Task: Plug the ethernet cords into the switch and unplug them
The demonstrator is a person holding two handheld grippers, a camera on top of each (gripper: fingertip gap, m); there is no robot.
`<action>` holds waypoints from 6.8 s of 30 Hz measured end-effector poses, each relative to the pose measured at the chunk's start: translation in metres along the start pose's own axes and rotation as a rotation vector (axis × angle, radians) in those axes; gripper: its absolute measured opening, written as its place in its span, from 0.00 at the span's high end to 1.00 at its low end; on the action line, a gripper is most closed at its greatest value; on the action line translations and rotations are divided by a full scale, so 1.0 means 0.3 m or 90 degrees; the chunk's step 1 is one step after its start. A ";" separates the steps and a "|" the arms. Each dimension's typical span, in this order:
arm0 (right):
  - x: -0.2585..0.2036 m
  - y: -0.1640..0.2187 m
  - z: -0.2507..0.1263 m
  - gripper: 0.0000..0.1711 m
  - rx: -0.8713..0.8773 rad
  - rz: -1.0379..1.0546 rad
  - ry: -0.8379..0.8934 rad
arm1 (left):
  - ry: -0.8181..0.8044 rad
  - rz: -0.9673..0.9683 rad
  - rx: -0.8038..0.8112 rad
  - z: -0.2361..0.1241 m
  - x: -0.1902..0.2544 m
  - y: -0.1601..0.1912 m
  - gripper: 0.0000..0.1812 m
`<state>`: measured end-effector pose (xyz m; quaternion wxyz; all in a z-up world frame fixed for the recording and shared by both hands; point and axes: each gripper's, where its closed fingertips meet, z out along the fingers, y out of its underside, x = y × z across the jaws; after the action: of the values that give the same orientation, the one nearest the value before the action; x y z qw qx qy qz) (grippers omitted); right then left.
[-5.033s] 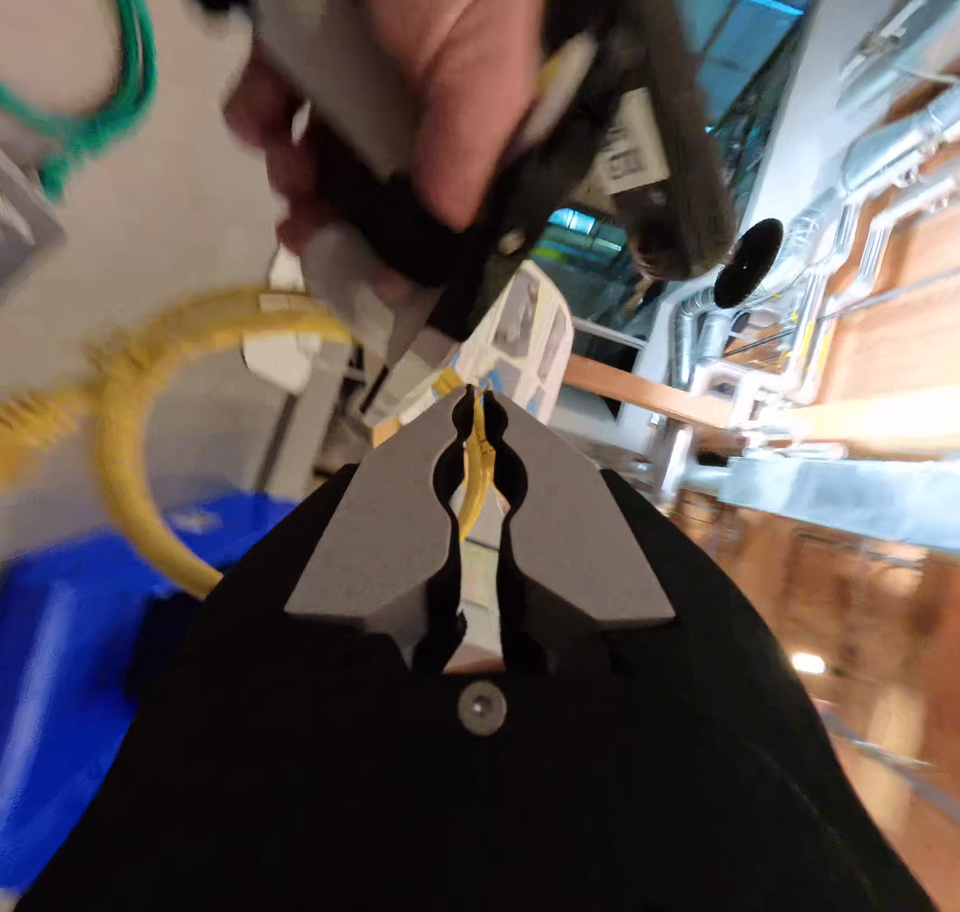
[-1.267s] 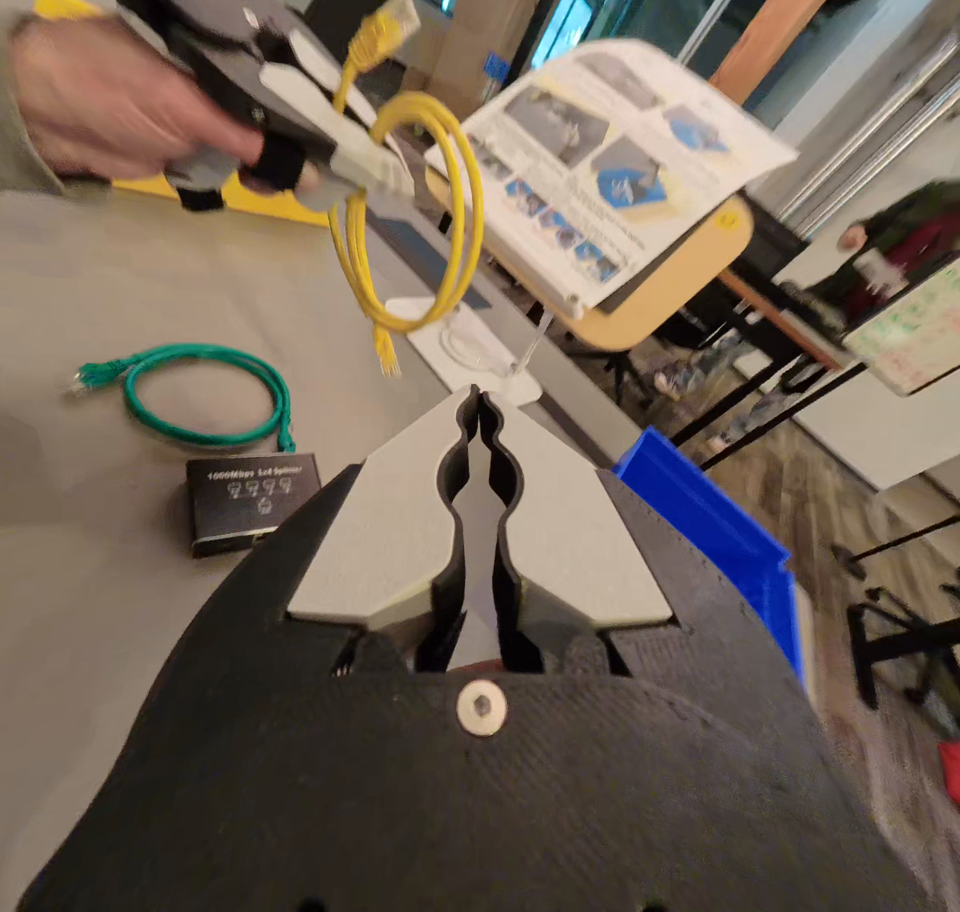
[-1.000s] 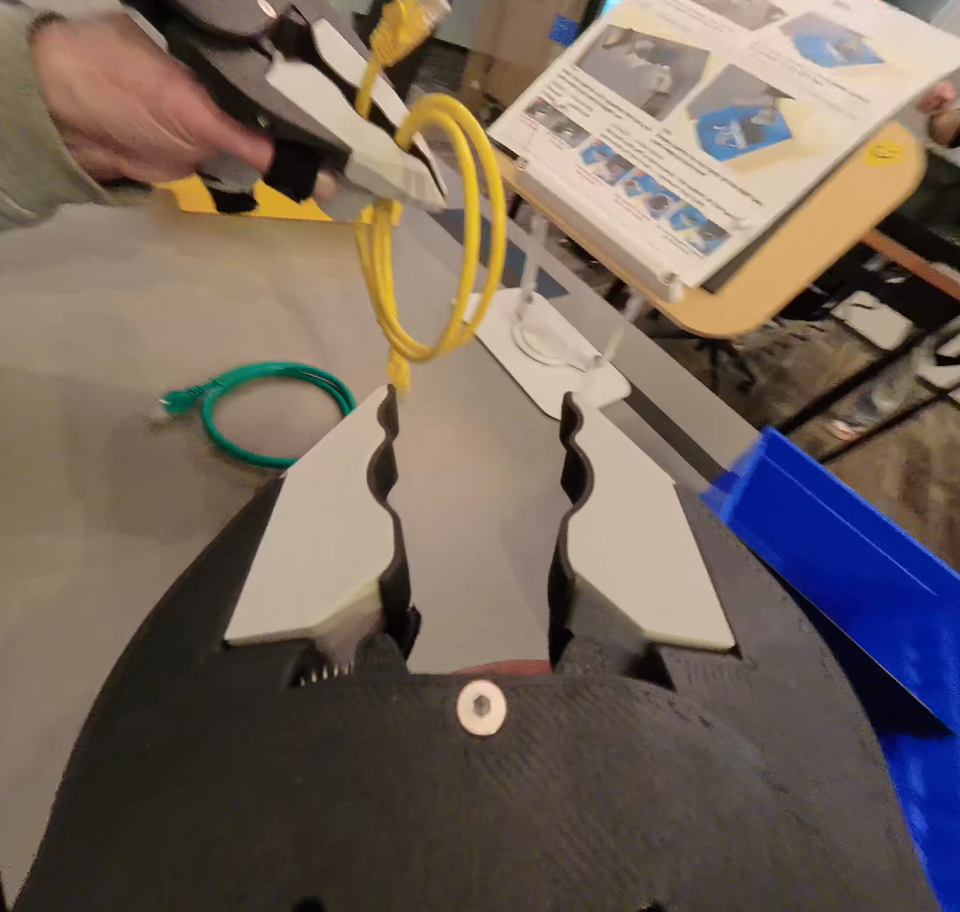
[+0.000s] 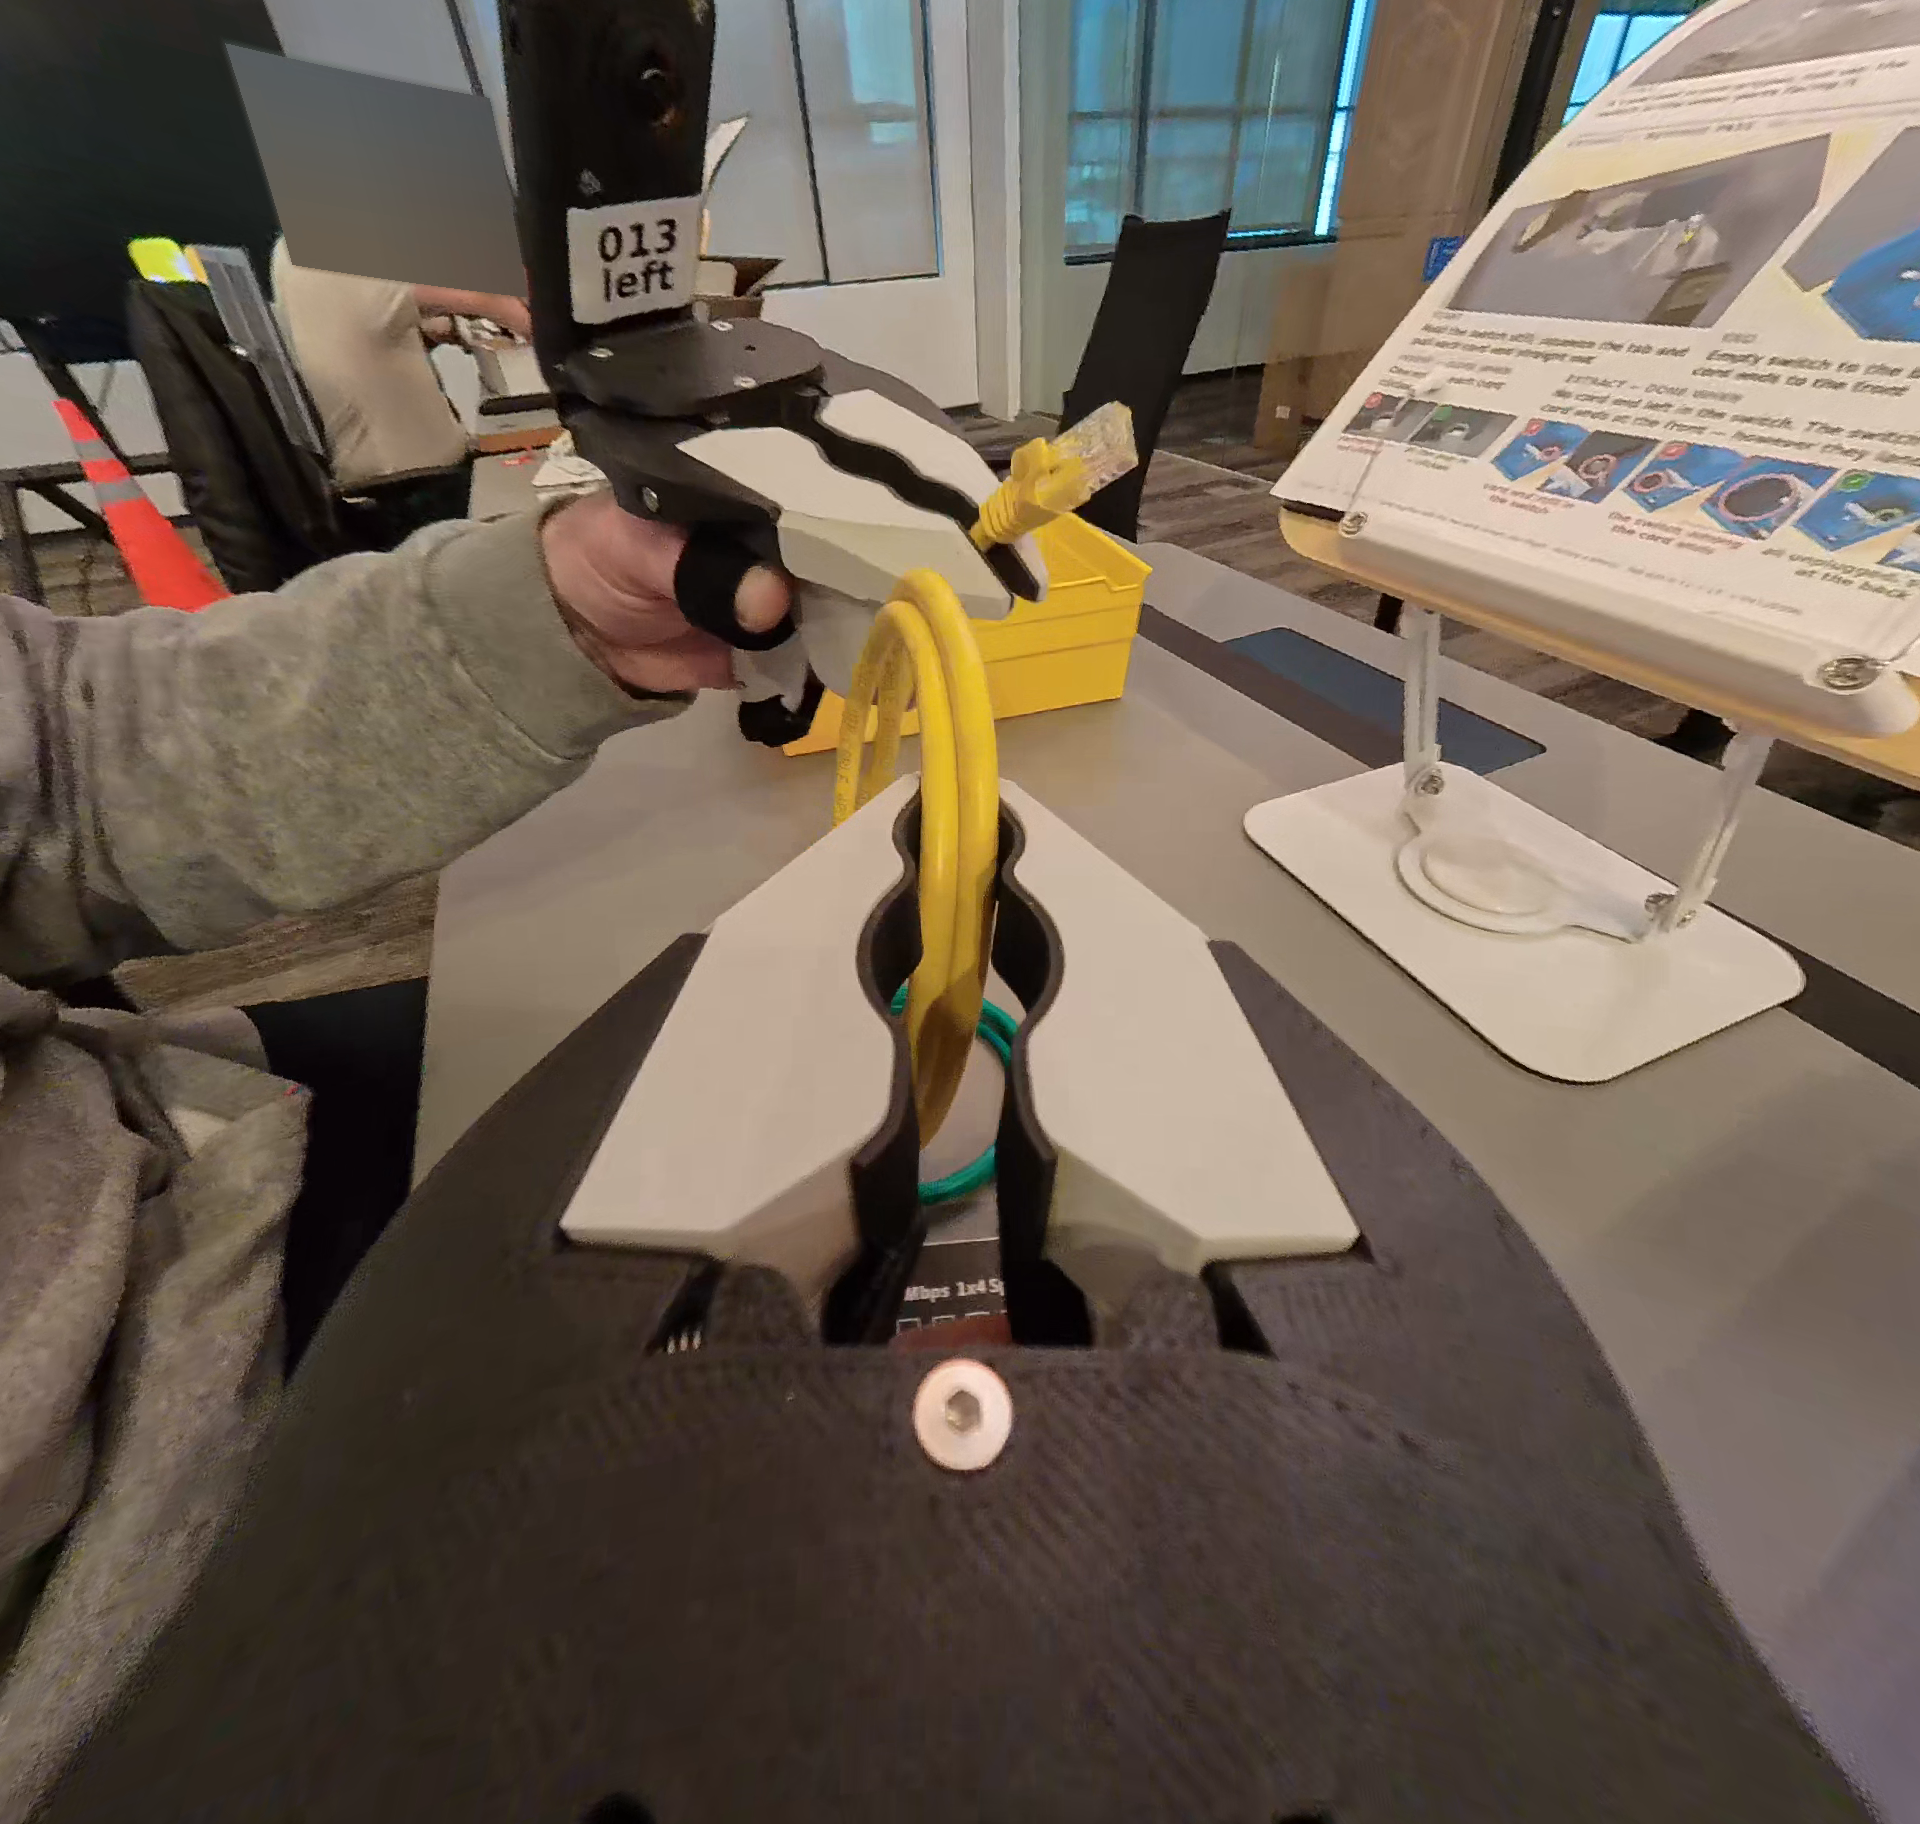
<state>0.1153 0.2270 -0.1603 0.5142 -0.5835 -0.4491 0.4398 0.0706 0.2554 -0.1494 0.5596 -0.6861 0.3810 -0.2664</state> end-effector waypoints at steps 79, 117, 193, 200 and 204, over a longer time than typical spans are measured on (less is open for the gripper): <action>-0.037 -0.007 0.171 0.95 -0.180 -0.522 -0.062 | 0.366 0.064 -0.269 -0.064 0.086 0.117 0.86; -0.074 -0.118 0.167 0.94 0.169 0.041 -0.272 | 0.062 0.072 0.164 -0.089 0.043 0.034 0.69; -0.126 -0.088 0.129 0.95 -0.001 -0.160 -0.234 | 0.152 0.035 0.195 -0.092 0.160 -0.063 0.92; -0.126 -0.075 0.126 0.95 -0.031 -0.159 -0.247 | 0.146 0.051 0.176 -0.085 0.165 -0.052 0.93; -0.118 -0.071 0.132 0.94 -0.033 -0.139 -0.244 | 0.150 0.016 0.189 -0.084 0.157 -0.048 0.93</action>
<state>0.0676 0.2022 -0.1406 0.4488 -0.4504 -0.6103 0.4725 0.0807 0.2037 -0.1326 0.6095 -0.5554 0.4089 -0.3909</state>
